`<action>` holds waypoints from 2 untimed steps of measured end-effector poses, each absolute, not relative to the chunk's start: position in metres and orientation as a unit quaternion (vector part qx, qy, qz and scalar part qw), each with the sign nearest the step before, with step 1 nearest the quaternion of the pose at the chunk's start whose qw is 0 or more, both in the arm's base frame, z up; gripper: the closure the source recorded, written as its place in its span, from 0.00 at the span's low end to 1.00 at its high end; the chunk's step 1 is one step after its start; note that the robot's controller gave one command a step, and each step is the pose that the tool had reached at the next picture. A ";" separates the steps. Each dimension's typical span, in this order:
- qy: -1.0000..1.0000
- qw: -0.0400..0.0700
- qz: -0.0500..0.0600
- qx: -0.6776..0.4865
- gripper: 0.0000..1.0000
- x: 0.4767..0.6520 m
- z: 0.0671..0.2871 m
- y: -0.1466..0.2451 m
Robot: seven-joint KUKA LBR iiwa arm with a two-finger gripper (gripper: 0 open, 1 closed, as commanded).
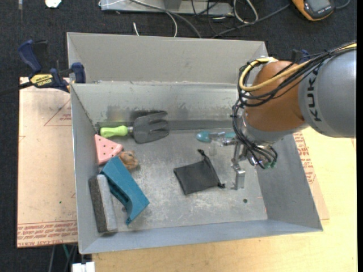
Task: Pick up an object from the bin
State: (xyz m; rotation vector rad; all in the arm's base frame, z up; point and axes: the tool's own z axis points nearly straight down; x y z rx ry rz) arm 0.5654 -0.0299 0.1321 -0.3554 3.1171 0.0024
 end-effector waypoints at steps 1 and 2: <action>0.995 0.003 0.001 -0.104 0.00 0.579 0.112 -0.017; 0.999 0.004 0.001 -0.040 0.00 0.601 0.095 0.005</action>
Offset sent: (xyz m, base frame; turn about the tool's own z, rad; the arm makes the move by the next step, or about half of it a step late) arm 0.0612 0.0609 -0.0564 -0.1440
